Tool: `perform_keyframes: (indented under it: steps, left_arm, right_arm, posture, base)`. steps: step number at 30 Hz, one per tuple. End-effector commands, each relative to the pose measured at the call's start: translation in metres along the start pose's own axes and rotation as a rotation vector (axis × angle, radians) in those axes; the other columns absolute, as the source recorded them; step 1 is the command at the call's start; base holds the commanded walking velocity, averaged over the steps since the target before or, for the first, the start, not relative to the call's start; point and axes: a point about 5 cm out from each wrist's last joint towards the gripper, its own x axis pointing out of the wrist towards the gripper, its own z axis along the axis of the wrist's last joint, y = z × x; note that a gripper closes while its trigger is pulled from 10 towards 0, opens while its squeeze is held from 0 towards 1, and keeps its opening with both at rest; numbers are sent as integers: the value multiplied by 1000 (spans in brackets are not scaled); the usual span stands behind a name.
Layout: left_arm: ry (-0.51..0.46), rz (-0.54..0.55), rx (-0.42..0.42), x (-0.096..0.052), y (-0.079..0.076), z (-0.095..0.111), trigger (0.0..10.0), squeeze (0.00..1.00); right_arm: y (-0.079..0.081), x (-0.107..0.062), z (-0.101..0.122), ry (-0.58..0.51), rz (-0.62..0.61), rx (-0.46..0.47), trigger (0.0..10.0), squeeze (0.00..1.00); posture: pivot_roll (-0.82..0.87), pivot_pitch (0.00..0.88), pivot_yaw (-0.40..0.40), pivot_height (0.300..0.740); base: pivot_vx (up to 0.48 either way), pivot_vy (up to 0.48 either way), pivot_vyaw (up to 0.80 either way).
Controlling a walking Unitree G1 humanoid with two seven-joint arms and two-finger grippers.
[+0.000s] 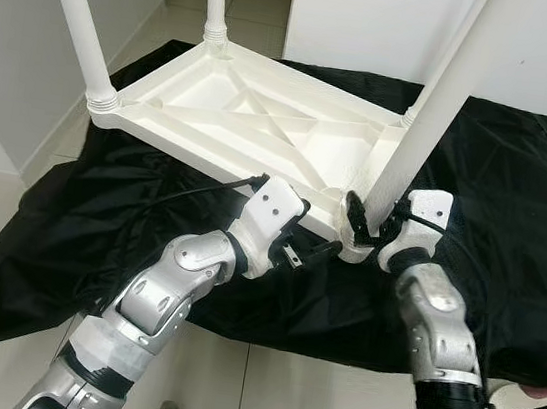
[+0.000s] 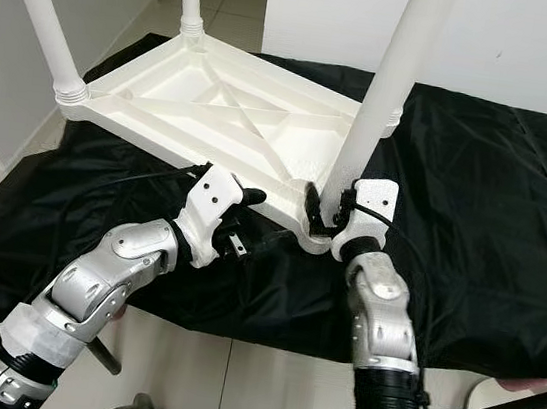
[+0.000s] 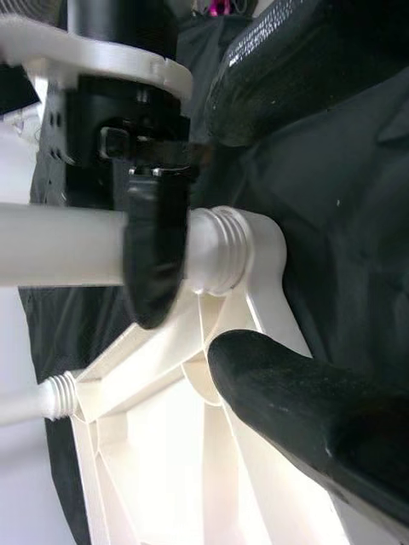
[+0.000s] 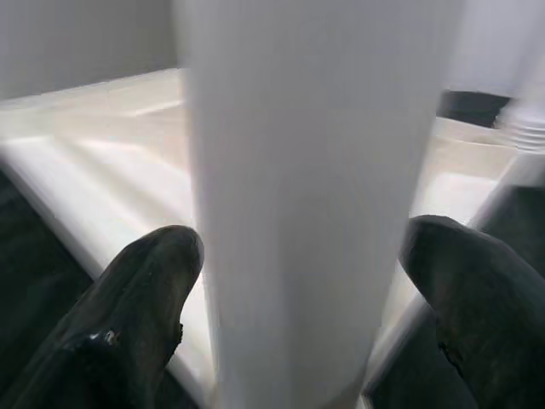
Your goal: Building children table
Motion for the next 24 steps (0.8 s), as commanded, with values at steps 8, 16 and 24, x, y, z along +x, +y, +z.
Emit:
perform_keyframes:
  steps: [8, 16, 24]
  left_arm:
    - [-4, -25, 27, 4, 4, 2, 10000, 0]
    - [-12, -10, 39, 4, 6, 4, 10000, 0]
    - [-17, 4, 38, 3, 5, 4, 10000, 0]
  right_arm:
    - [-15, 22, 1, 56, 226, -57, 10000, 0]
    - [-21, 29, -7, 131, 308, -77, 3608, 0]
    - [-28, 22, -20, 182, 346, -48, 0, 0]
  posture:
    - [-15, 0, -12, 740]
    - [8, 0, -26, 740]
    - [13, 0, -29, 740]
  base:
    - [0, 0, 0]
    - [0, 0, 0]
    - [0, 0, 0]
